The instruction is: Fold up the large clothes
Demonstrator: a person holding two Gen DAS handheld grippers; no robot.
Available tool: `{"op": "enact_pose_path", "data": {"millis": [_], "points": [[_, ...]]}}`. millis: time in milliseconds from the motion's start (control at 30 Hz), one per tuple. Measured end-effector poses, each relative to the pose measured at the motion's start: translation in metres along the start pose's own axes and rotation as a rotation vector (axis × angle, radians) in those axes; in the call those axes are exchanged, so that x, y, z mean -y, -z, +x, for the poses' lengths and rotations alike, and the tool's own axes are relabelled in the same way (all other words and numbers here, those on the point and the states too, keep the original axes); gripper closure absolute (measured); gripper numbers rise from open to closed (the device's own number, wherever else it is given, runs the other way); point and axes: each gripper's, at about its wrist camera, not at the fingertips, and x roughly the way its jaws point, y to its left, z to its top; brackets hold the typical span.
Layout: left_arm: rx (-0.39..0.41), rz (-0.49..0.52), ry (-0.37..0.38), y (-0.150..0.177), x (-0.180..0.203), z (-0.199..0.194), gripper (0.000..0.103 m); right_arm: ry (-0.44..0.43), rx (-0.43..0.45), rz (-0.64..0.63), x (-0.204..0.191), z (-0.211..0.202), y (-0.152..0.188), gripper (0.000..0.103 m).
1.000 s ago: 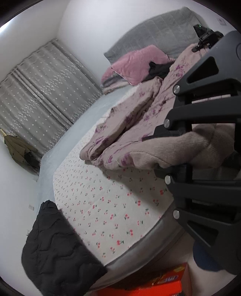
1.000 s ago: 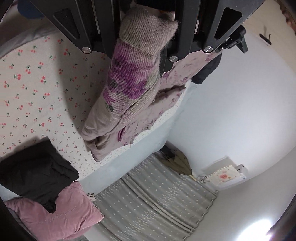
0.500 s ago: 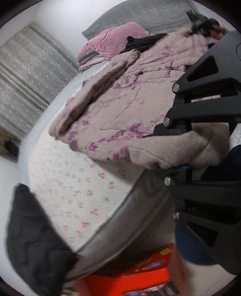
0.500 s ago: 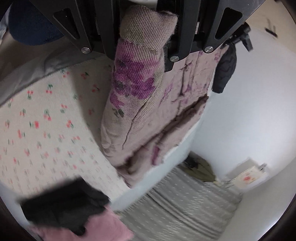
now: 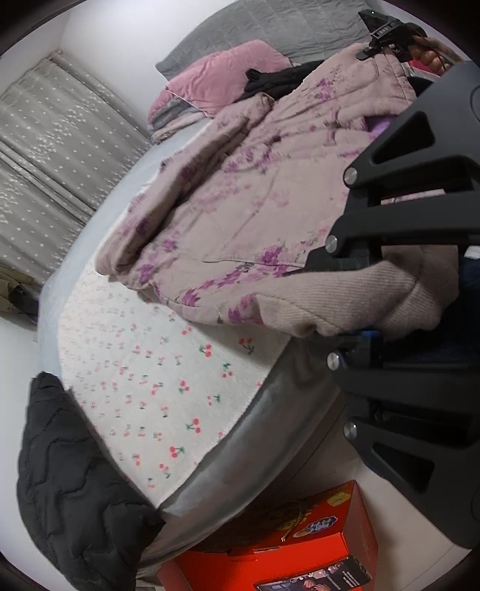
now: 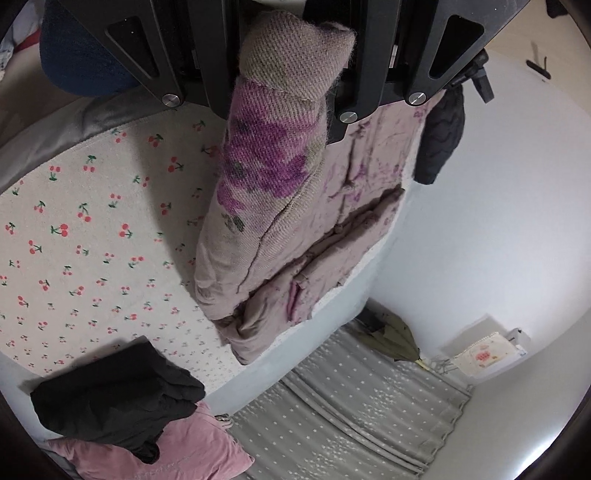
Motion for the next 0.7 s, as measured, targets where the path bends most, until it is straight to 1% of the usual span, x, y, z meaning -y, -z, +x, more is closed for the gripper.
{"op": "enact_pose_path", "data": {"millis": [33, 100, 167, 267, 333, 400, 467, 500, 567, 600, 633, 700], "points": [[0.015, 0.001, 0.008, 0.000, 0.002, -0.008, 0.082, -0.019, 0.004, -0.005, -0.004, -0.003, 0.000, 0.088], [0.034, 0.002, 0.026, -0.001, 0.006, -0.024, 0.083, -0.031, 0.012, -0.008, -0.008, -0.010, -0.001, 0.089], [0.047, 0.005, 0.054, -0.005, 0.010, -0.043, 0.084, -0.048, 0.035, -0.015, -0.017, -0.026, -0.003, 0.089], [0.100, 0.009, 0.096, -0.013, 0.015, -0.077, 0.084, -0.089, 0.089, -0.081, -0.042, -0.057, -0.006, 0.089], [0.134, 0.020, 0.106, -0.021, 0.017, -0.093, 0.084, -0.111, 0.122, -0.121, -0.058, -0.075, -0.008, 0.089], [0.127, 0.016, 0.108, -0.028, 0.016, -0.090, 0.083, -0.116, 0.130, -0.134, -0.063, -0.077, -0.014, 0.089], [0.087, -0.001, 0.090, -0.034, 0.015, -0.069, 0.083, -0.092, 0.116, -0.132, -0.058, -0.064, -0.021, 0.089], [0.068, -0.013, 0.088, -0.036, 0.014, -0.061, 0.083, -0.090, 0.097, -0.101, -0.051, -0.053, -0.025, 0.088], [0.003, -0.068, 0.095, -0.046, 0.009, -0.036, 0.083, -0.102, 0.057, -0.048, -0.039, -0.033, -0.031, 0.088], [-0.006, -0.086, 0.102, -0.051, 0.009, -0.030, 0.083, -0.109, 0.040, -0.028, -0.035, -0.025, -0.035, 0.088], [0.008, -0.089, 0.106, -0.060, 0.014, -0.028, 0.083, -0.120, 0.023, -0.011, -0.032, -0.016, -0.039, 0.088], [0.047, -0.087, 0.120, -0.082, 0.028, -0.029, 0.083, -0.146, 0.021, 0.000, -0.035, -0.007, -0.053, 0.088]]}}
